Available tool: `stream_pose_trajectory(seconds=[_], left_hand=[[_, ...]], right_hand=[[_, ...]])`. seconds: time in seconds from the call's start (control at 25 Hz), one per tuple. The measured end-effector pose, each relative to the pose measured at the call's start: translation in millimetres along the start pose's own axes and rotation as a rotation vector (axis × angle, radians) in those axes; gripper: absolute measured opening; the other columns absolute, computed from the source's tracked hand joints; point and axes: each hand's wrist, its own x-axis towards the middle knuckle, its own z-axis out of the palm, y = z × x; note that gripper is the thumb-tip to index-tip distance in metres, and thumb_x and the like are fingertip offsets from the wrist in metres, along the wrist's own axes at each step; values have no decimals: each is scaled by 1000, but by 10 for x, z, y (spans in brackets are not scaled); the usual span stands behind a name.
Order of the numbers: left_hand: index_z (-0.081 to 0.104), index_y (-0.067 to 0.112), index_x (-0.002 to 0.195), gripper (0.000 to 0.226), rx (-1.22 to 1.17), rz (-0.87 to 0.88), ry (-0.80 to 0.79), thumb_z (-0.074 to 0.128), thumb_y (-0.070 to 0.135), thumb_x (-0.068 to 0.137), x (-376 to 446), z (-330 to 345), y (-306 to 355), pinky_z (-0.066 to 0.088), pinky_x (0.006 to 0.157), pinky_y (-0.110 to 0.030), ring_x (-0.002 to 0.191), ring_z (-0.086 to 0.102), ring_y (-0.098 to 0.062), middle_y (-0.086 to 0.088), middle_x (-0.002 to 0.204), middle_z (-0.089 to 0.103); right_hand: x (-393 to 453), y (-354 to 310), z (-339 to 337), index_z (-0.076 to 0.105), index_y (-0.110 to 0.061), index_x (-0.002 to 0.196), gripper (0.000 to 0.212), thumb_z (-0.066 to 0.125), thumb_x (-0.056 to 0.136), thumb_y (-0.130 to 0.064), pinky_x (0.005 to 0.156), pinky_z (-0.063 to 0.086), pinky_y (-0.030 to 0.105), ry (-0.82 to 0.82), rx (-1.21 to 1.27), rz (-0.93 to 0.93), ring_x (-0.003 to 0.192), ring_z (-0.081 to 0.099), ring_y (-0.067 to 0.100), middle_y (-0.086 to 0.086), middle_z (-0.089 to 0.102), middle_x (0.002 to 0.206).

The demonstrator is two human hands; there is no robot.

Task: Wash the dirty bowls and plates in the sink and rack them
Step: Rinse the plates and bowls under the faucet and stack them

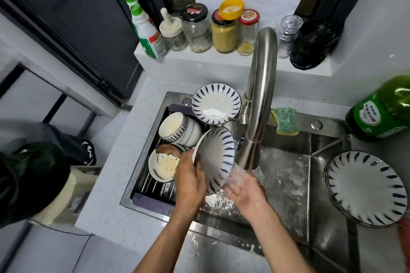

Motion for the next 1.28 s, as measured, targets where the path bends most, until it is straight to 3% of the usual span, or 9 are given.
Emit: stream_pose_trajectory(seconds=[0.16,0.28,0.44,0.56,0.72,0.96,1.04,1.16,1.28], left_hand=[[48,5,136,50,189,170,194,56,-2,87,344,-118,-87,50,85,-35,107,52,-26,-16,126,50],[40,14,143,45,-322,-354,79,44,33,102,1073,58,-59,46,103,-54,125,52,-34,-14,139,50],[45,12,134,37,-753,-729,-2,46,33,103,1652,478,108,61,66,-55,103,63,-41,-11,122,56],[32,16,138,42,-759,-701,12,48,33,103,1848,724,243,61,57,-45,94,66,-35,-12,124,52],[15,10,152,93,-222,-497,-144,33,75,87,1865,765,322,56,89,-51,111,61,-37,-15,143,49],[49,-4,130,64,-380,-499,-503,35,52,103,1364,522,-8,55,53,-28,72,62,-23,-16,97,66],[50,-1,128,50,-391,-481,-386,40,42,104,1165,590,-55,55,52,-27,70,64,-21,-15,98,68],[56,4,106,31,-469,-571,-397,38,29,104,549,847,-119,50,55,-27,63,61,-18,-18,94,62],[61,11,105,21,-478,-628,-472,41,10,99,55,1094,-50,49,51,-21,61,62,-16,-9,85,66]], right_hand=[[40,-67,-105,60,-7,121,29,53,97,-21,90,54,41,61,-191,-29,97,67,23,9,71,110],[28,-81,-292,62,-12,118,23,53,98,-19,99,50,47,88,-234,-23,104,65,27,10,68,120],[-24,-50,-520,57,-15,124,26,51,100,-19,83,56,43,118,-206,22,103,66,29,7,68,118],[-41,-51,-669,59,-13,119,22,50,100,-18,83,56,43,146,-164,15,100,69,30,8,72,114],[-29,-207,-858,59,-16,119,22,50,100,-20,77,57,41,187,-89,-25,96,72,28,6,73,111],[-376,-567,-1020,63,-15,112,18,49,100,-18,76,56,38,244,-140,-123,92,71,26,7,73,105],[-517,-667,-1260,67,-12,103,14,55,97,-15,67,57,34,413,-251,-324,79,71,26,8,74,90],[-621,-858,-1847,68,-6,96,12,58,92,-12,62,45,31,1000,-414,-613,78,67,33,15,70,84],[-620,-993,-2243,67,1,104,25,65,87,-17,70,35,28,1211,-375,-500,94,66,37,21,71,102]])
